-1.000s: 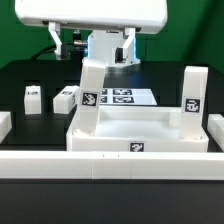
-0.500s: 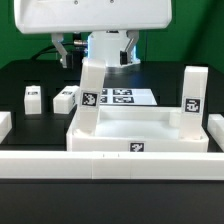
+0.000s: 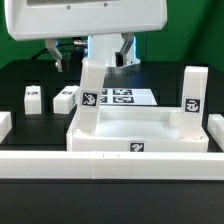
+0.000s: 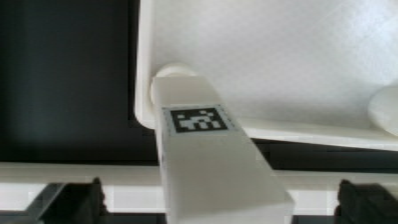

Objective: Assemble desk

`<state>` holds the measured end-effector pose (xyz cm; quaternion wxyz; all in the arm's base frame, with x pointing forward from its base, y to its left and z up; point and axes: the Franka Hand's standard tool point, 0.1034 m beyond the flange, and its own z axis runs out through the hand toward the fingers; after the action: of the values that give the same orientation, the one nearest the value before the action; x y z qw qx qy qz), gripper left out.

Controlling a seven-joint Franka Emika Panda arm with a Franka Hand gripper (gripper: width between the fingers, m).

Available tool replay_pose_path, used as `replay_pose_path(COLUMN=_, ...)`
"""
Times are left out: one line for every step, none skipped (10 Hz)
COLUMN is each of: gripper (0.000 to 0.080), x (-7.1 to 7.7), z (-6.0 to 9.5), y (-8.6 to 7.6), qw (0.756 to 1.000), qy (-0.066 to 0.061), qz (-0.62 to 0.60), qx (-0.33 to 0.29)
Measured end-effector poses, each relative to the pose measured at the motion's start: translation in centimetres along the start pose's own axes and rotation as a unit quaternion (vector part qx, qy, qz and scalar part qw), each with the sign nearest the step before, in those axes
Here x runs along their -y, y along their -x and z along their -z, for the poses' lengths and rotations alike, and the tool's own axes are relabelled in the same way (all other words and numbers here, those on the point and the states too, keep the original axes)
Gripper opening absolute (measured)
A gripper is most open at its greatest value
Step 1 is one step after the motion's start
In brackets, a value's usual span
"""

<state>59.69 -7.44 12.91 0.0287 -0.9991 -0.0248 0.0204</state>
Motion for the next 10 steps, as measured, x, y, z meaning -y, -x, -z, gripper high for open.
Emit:
replay_pose_path(gripper=0.0649, x=-0.51, z=0.19, y=-0.52, qw=1.000, qy=0.020, qz=0.013, qx=0.005)
replay_pose_path(gripper=0.0649, x=-0.43, z=0.19, y=-0.84, qw=0.999, qy=0.026, qz=0.020, qx=0.004)
replay_pose_path(gripper=0.0649, x=-0.34, z=0.17, y=-0.85, qw=0.999, qy=0.025, qz=0.022, qx=0.004)
replay_pose_path(gripper=0.0649, x=-0.46, z=0.15, y=-0.82, qw=0.999, qy=0.025, qz=0.020, qx=0.004)
replay_pose_path(gripper=0.0649, x=-0.42, z=0.02, y=-0.75, qw=1.000, qy=0.024, qz=0.020, qx=0.005)
replay_pose_path(gripper=0.0537, x=-0.38, z=-0.16, y=-0.63, qw=1.000, qy=0.024, qz=0.020, qx=0.007)
replay_pose_path(gripper=0.0537, x=-0.37, z=-0.36, y=-0.51, qw=0.999, qy=0.023, qz=0.021, qx=0.008)
replay_pose_path(gripper=0.0351, x=-0.45, z=-0.53, y=-0.42, qw=0.999, qy=0.023, qz=0.026, qx=0.010)
replay_pose_path(gripper=0.0290, x=-0.63, z=-0.56, y=-0.43, qw=0.999, qy=0.023, qz=0.033, qx=0.009)
replay_pose_path(gripper=0.0290, x=-0.70, z=-0.56, y=-0.50, qw=0.999, qy=0.024, qz=0.041, qx=0.006)
